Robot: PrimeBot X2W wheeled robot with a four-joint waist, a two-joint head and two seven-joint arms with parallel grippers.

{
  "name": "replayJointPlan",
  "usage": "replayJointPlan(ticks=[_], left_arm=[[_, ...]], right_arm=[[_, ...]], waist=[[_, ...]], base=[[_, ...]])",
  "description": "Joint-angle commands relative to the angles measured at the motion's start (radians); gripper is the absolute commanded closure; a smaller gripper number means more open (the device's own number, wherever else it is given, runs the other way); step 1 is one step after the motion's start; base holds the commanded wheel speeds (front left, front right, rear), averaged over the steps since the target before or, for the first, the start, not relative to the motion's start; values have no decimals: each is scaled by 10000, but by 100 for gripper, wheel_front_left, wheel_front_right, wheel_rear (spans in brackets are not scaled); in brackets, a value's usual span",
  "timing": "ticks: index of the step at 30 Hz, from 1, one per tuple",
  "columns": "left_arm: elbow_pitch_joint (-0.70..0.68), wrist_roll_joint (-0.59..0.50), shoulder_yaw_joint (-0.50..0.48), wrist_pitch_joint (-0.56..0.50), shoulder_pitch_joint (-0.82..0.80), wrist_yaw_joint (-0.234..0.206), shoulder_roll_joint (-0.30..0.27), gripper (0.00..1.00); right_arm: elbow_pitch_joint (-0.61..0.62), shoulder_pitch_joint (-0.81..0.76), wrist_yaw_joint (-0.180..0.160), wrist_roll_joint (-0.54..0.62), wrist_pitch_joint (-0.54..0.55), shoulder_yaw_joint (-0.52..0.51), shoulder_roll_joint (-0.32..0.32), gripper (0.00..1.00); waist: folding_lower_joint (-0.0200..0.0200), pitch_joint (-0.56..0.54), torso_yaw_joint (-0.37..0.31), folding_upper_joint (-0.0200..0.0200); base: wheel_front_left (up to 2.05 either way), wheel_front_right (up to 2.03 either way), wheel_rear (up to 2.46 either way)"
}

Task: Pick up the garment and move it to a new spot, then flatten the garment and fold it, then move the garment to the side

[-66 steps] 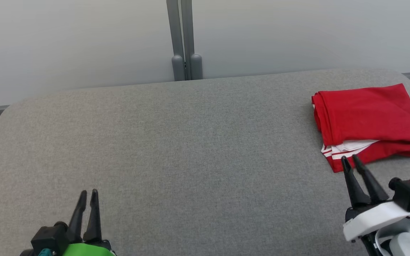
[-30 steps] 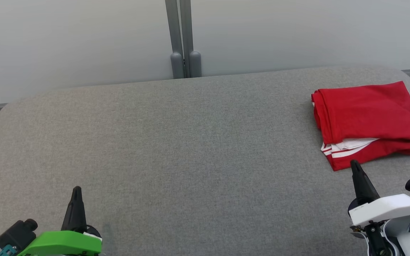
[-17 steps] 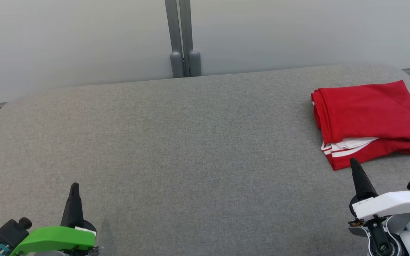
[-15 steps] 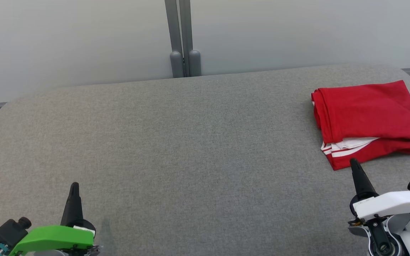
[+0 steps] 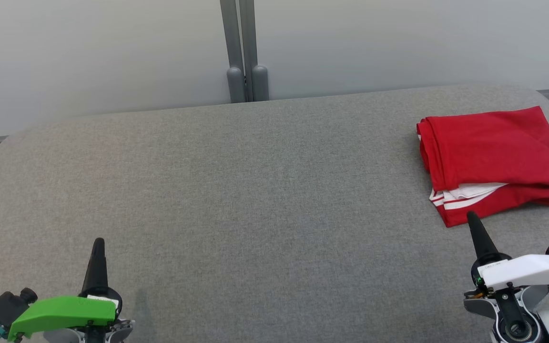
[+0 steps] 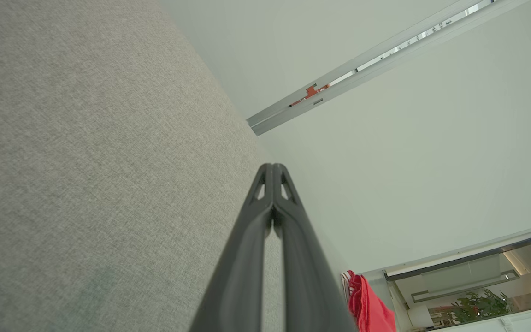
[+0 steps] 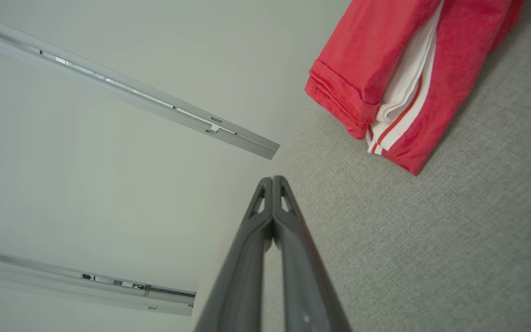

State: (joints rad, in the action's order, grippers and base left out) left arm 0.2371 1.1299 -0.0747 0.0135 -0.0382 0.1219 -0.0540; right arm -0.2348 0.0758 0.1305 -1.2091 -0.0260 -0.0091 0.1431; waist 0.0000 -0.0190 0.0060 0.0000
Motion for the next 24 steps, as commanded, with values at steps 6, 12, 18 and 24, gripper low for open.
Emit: replayJointPlan(ticks=[6,12,18,24], left_arm=[[-79,766,-105,-203,-344,-33,-17,100],[-72,1302,-146,-346,-415,-38,-10,100],[-64,1817,-186,-485,-485,-42,-4,100],[-56,2317,-229,-624,-528,-46,3,100]], right_arm=[[23,263,5,-656,207,-182,-83,100],[-5,277,6,-1132,353,-283,-174,100],[-29,319,5,-1571,497,-376,-269,100],[-52,348,6,-1991,626,-466,-361,100]], waist=[[0,20,-6,0],[0,38,-12,0],[0,56,-18,0],[0,74,-24,0]], base=[[0,0,0],[0,0,0],[0,0,0],[0,0,0]])
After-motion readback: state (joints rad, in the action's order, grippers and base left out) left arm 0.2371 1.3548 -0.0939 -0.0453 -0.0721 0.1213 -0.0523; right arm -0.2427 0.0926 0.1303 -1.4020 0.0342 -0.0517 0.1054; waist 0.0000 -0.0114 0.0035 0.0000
